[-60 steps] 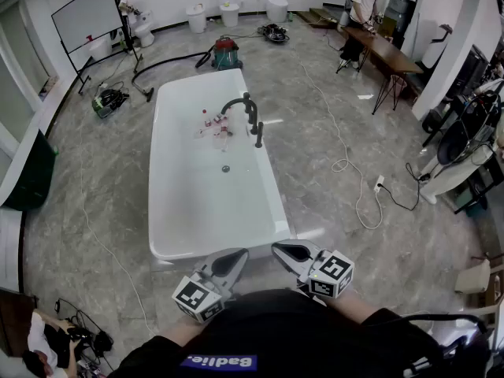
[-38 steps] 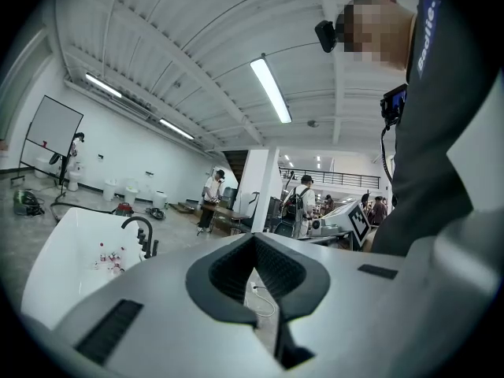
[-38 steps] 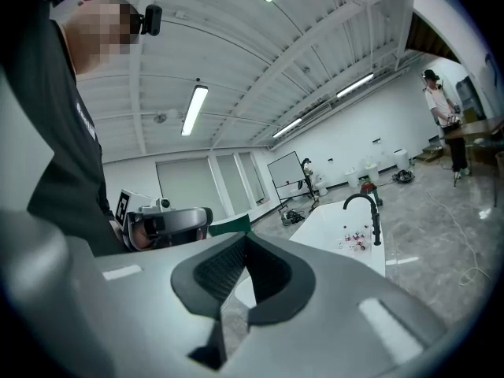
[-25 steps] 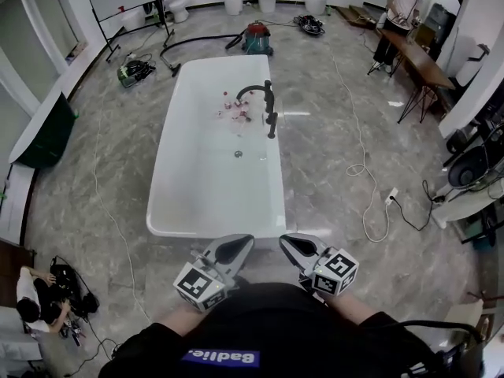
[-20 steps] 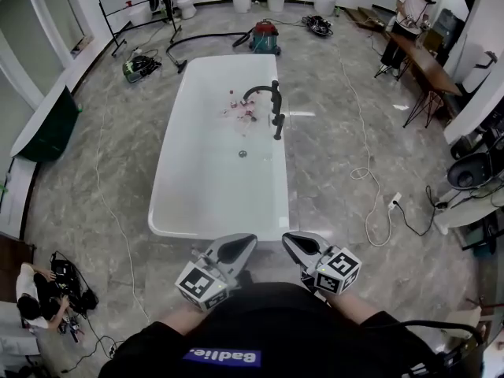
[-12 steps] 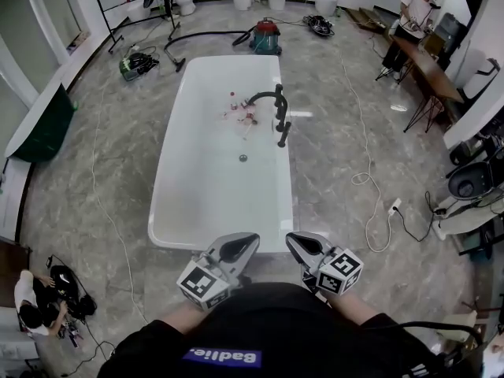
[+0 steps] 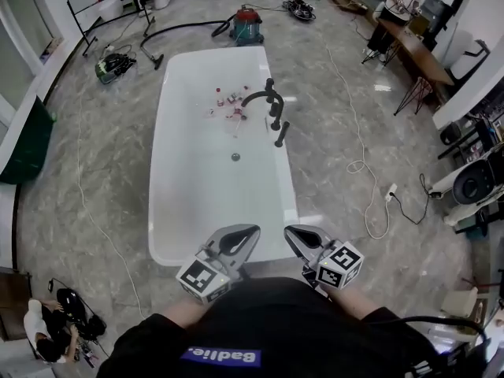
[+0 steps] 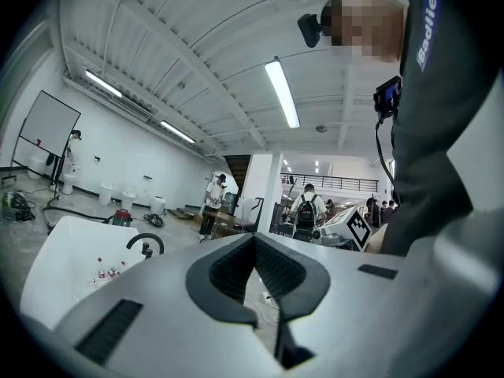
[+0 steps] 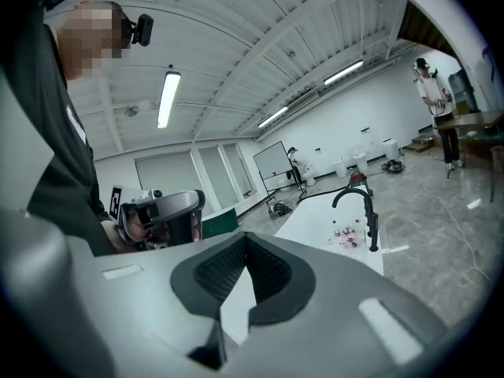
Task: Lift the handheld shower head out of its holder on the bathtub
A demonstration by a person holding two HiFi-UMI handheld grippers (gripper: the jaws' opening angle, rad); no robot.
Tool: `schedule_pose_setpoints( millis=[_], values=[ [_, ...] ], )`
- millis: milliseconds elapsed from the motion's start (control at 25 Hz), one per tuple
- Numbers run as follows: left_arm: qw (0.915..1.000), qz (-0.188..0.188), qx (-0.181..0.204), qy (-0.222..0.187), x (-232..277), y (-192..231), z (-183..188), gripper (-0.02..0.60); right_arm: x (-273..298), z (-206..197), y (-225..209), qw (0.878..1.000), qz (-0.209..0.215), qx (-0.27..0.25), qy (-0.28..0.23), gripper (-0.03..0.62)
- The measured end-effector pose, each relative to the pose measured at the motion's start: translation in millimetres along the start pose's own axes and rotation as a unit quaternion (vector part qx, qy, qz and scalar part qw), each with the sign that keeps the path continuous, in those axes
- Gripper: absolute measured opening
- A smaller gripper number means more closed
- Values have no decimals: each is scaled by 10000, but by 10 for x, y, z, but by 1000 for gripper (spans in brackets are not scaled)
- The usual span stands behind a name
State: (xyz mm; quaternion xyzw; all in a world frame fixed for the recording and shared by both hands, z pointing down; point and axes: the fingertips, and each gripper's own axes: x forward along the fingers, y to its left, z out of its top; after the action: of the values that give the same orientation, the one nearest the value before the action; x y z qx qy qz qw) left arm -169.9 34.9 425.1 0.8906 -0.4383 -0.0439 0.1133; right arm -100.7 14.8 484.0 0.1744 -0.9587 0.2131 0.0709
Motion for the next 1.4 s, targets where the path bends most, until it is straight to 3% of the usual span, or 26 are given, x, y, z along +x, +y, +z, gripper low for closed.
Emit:
schedule_pose_setpoints(
  millis=[280,560,1040,1400],
  values=[
    [9991,-411,-36,84,45,236,66,5,207,51,-76,9994,-343,-2,1,2],
    [9992,-391,-14,95,203,304,74,5,183,48,-210,9994,-352,22,-4,2],
    [9995,276,123,115,951,429,58,5,-106,289,-865,10000,-37,-71,-55,2],
    [9961,673,406,391,1905,716,-20,6,-468,491,-1720,9999,17,30,-133,2]
  ],
)
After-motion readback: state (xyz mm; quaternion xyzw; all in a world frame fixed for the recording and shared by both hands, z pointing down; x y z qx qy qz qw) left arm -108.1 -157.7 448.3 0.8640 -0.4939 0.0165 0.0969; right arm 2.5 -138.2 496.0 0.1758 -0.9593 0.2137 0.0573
